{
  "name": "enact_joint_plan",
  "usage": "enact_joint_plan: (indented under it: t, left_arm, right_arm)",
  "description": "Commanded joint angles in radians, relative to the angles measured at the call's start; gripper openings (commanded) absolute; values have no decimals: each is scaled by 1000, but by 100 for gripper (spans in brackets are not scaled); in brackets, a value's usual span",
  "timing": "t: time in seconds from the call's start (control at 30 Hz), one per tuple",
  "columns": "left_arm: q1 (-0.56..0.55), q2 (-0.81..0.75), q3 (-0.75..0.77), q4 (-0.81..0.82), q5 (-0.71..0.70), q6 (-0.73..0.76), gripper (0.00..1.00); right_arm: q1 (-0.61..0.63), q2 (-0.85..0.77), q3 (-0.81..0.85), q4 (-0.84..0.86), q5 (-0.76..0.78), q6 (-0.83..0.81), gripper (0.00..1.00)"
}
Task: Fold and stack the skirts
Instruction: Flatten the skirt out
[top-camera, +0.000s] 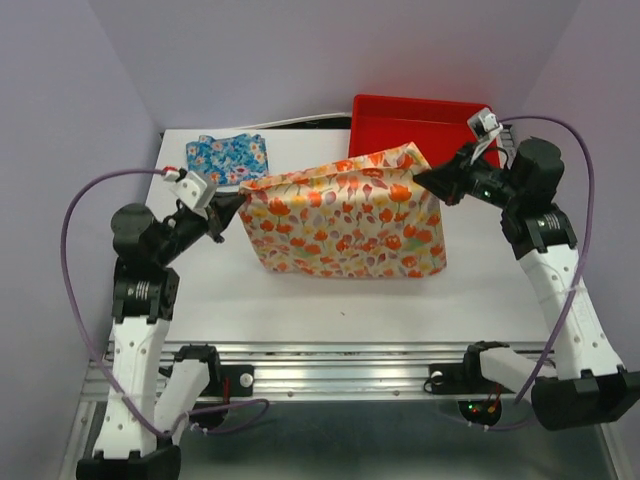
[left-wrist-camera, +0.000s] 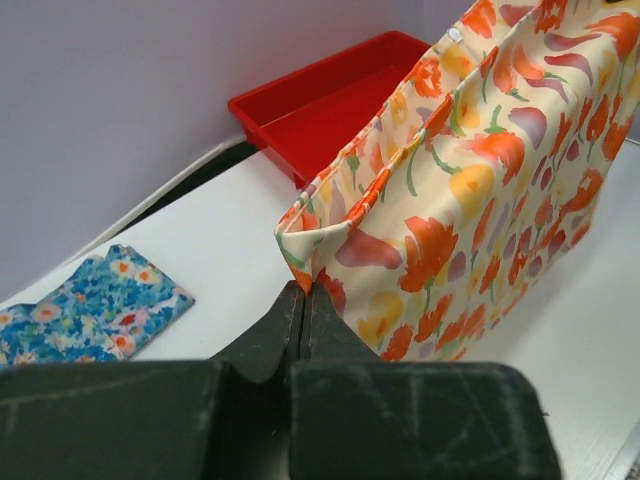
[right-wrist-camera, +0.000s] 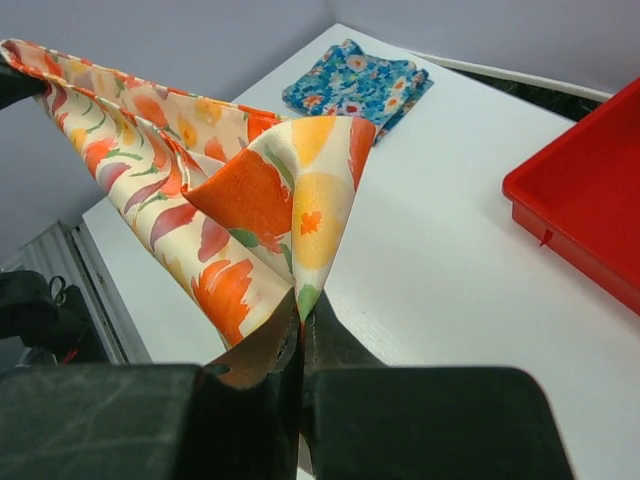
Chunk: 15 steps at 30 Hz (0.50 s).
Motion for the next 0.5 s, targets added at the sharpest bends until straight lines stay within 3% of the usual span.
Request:
enact_joint_plan:
  t: [0.0,0.13,0.33,0.37,0.4,0.43,0.47]
  left_arm:
    - [10,-158,-27,-86,-8,14,0]
    - [9,-135,-35,-126,-17,-12,0]
    - [-17,125,-40,-50,-108,-52,0]
    - [-26,217,-32,-42,-149,-61,1]
    - [-40,266,-26,-21,-157,-67,10]
    - [-45,314,-3,-19,-169,-66,26]
    - [-51,363,12,-19,-192,-67,35]
  right_arm:
    - [-10,-107,-26,-2,20,28,5]
    - [-10,-53,-82,-13,42,67,7]
    - [-10,201,-112,65,65,170,4]
    - [-10,294,-101,70,97,192,8]
    - [-10,342,-72,73,106,202,19]
    - [-10,392,-52,71,114,204,32]
    - [-10,446,-21,26,129,207,42]
